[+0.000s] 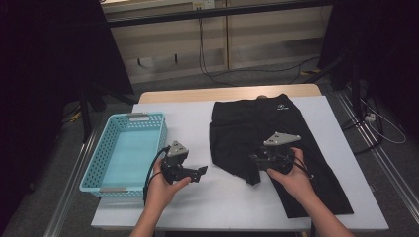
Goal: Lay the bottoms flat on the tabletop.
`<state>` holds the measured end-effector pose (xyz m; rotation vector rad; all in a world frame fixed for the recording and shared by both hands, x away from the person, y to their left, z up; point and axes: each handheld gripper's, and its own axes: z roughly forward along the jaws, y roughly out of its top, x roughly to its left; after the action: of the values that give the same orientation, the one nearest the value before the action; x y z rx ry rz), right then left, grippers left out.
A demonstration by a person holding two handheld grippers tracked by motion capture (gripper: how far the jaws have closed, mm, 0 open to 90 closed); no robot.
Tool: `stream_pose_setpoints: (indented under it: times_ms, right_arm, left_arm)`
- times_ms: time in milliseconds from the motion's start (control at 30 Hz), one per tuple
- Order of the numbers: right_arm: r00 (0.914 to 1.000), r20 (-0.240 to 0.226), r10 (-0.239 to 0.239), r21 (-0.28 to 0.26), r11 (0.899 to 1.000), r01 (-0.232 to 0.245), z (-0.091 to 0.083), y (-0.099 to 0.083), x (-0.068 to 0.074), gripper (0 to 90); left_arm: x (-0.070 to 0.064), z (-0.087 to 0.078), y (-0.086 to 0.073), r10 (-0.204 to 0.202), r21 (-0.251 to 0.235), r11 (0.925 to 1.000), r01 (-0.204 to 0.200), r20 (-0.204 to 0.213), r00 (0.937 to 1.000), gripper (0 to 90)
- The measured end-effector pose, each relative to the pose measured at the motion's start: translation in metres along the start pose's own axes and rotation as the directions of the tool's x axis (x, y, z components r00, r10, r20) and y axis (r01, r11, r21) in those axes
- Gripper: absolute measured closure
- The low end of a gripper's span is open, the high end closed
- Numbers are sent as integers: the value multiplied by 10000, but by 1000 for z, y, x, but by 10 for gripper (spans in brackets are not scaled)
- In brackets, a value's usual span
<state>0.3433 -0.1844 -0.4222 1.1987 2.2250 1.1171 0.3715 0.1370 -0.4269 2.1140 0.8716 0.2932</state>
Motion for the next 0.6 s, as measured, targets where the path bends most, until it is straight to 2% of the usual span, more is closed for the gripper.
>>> stream_pose_setpoints:
  times_ms: [100,200,367,400,500,567,600]
  right_arm:
    - [9976,-471,-517,157,9985,525,3,0,12,617]
    - [9903,-863,-1090,404,9928,1128,14,-1,25,596]
    - [9814,-976,-1654,884,9808,1741,35,-1,39,591]
    - [9805,-992,-1698,992,9787,1795,38,-1,41,611]
    - [9782,-961,-1841,1293,9721,1957,46,-3,42,778]
    - [9804,-1119,-1623,1224,9768,1757,47,-3,40,892]
    - [9816,-1127,-1544,1153,9791,1673,46,-2,39,900]
  left_arm:
    - [-1,3,1,23,10,10000,-23,65,10000,107]
    - [-3,4,2,20,-26,10000,-19,114,9999,107]
    - [0,3,1,-6,45,10000,6,85,10000,107]
    - [0,3,0,-48,22,10000,48,75,10000,107]
    - [1,2,-1,-19,45,10000,19,62,10000,107]
    - [1,2,-1,-45,53,10000,44,53,10000,107]
    - [1,1,-2,-42,37,10000,42,47,10000,107]
